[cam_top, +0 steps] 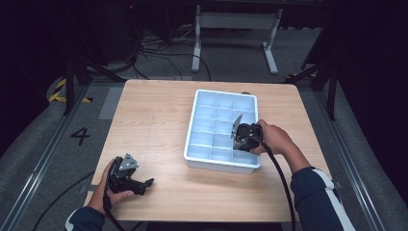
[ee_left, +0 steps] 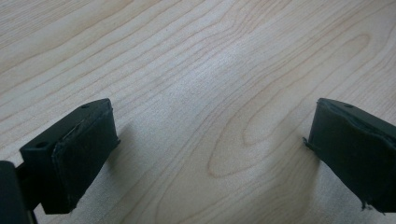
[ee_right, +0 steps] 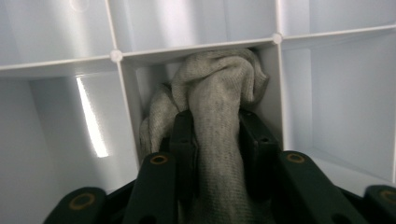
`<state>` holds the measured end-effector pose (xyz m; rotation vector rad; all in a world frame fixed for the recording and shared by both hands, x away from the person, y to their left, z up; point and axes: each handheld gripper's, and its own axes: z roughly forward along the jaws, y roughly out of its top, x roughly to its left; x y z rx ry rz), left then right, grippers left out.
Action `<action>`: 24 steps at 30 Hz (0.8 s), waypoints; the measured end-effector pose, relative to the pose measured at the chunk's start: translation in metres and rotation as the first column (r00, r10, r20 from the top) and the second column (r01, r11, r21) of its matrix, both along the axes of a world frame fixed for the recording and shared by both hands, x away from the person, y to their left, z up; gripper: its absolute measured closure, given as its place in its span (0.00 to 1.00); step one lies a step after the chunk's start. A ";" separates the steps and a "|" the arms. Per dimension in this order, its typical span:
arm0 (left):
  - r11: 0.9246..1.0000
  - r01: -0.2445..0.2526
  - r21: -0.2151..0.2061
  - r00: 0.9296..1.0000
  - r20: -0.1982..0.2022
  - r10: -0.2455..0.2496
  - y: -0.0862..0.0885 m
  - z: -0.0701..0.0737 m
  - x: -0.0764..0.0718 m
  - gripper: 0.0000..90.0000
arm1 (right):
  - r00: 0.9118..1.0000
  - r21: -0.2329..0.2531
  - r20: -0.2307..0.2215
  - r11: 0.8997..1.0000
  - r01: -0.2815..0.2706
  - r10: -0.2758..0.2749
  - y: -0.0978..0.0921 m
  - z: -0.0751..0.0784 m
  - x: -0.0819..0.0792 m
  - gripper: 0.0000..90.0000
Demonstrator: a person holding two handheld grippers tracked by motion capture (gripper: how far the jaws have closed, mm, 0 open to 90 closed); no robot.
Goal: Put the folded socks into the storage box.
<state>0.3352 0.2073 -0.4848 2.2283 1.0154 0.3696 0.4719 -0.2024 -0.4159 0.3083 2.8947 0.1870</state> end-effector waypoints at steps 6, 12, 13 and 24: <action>1.000 0.000 0.000 1.000 0.000 0.000 0.000 0.000 0.000 0.02 | 1.000 0.031 0.010 1.000 0.002 -0.003 -0.005 0.001 -0.001 0.73; 1.000 0.000 0.000 1.000 0.000 0.000 0.000 0.000 0.000 0.02 | 0.999 0.079 0.026 0.997 0.019 -0.021 -0.014 0.009 -0.005 0.69; 1.000 0.000 0.000 1.000 0.000 0.000 0.000 0.000 0.000 0.02 | 1.000 0.091 0.024 0.996 0.016 -0.018 -0.016 0.011 -0.005 0.71; 1.000 -0.001 0.000 1.000 0.000 0.001 0.000 0.000 0.000 0.02 | 0.999 0.134 0.040 0.991 0.004 -0.010 -0.024 0.021 -0.012 0.87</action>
